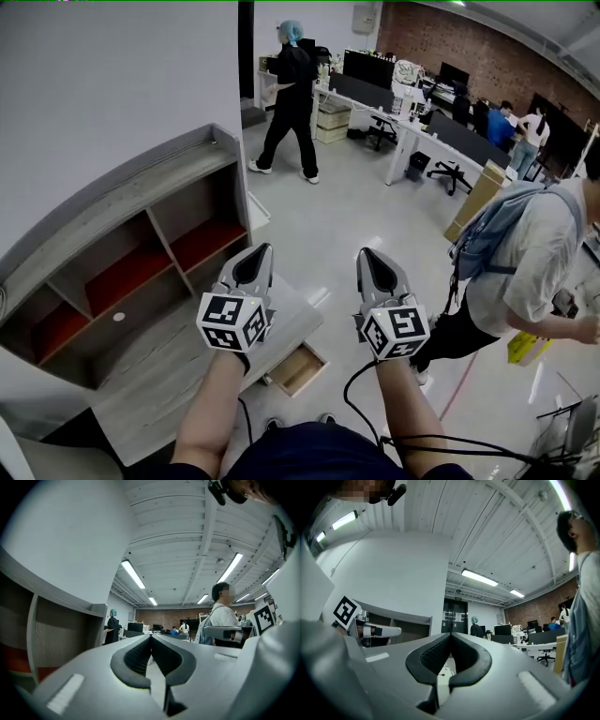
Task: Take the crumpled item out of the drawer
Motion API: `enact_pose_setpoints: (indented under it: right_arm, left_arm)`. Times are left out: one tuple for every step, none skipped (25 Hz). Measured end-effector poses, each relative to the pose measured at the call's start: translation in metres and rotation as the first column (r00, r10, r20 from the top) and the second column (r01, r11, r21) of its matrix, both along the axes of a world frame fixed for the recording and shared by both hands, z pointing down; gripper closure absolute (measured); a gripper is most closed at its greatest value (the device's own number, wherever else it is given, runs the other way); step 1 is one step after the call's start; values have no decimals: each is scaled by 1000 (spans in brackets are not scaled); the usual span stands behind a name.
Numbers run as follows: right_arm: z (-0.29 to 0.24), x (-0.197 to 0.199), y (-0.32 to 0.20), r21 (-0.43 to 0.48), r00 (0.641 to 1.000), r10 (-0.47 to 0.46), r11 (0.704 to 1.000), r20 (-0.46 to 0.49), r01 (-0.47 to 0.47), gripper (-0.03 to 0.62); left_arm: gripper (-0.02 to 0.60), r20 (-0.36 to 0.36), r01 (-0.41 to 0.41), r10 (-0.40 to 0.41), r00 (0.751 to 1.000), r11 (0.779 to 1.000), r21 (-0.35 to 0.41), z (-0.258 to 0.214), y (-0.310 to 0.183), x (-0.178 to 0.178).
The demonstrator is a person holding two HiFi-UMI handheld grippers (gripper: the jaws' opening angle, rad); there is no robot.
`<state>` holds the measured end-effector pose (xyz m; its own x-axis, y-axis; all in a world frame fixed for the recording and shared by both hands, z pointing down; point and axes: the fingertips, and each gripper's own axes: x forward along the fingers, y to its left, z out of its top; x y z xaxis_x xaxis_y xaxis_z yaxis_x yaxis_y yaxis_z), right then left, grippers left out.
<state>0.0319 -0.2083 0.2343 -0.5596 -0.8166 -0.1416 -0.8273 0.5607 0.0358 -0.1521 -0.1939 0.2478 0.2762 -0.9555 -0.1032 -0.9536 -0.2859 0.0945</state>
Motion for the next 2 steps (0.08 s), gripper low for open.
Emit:
enact_pose_setpoints:
  right_arm:
    - [0,0,1,0,1000,0,1000,-1,0,588]
    - [1,0,2,-1,1000,0,1000,-2,0,588]
  left_arm:
    - [577,0,0,0,1000,1000,-1,0,1,0]
    - [577,1,0,0,1000,1000,-2,1,2,-1]
